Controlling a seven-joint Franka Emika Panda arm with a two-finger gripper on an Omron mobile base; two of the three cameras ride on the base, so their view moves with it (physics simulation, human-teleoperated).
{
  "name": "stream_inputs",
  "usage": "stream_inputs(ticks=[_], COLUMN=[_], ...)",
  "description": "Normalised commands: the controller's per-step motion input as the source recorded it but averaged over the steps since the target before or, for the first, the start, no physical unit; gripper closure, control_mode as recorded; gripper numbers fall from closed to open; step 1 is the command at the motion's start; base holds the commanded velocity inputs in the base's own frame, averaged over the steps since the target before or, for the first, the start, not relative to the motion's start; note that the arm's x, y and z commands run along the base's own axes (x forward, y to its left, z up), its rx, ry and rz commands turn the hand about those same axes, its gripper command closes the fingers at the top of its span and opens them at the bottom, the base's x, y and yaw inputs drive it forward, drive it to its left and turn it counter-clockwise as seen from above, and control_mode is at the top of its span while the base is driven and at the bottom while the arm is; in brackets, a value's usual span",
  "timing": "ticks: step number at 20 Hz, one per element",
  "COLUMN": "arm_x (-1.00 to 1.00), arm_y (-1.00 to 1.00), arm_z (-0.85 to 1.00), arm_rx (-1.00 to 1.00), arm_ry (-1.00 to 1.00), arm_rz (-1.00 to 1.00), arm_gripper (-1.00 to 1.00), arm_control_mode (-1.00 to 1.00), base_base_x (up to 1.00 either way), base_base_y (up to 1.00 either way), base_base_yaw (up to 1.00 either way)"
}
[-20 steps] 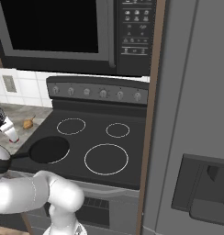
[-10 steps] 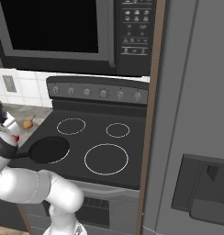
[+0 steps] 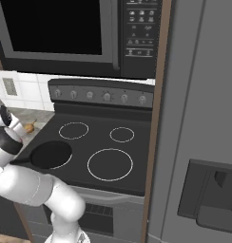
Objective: Place the pan on the front left burner on the stove. Then place the tomato and the onion in the pan and turn on the front left burner.
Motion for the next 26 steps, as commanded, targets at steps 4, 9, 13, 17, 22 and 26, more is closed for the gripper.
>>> stream_inputs(ticks=[4,9,13,17,22,26], arm_x=[0.54,0.52,0.5,0.39,0.32,0.26], arm_y=[0.04,0.11,0.16,0.16,0.11,0.06], arm_z=[0.0,0.0,0.0,0.0,0.0,-0.01], arm_rx=[0.0,0.0,-0.02,-0.08,-0.09,-0.07], arm_ry=[0.0,0.0,0.0,0.01,0.02,0.08], arm_rz=[0.03,0.06,0.08,0.06,0.06,0.07], arm_gripper=[-1.0,-1.0,-1.0,-1.0,-1.0,-1.0], arm_control_mode=[-1.0,-1.0,-1.0,-1.0,-1.0,-1.0], base_base_x=[0.0,0.0,0.0,0.0,0.0,0.0], base_base_y=[0.0,0.0,0.0,0.0,0.0,0.0], base_base_yaw=[0.0,0.0,0.0,0.0,0.0,0.0])
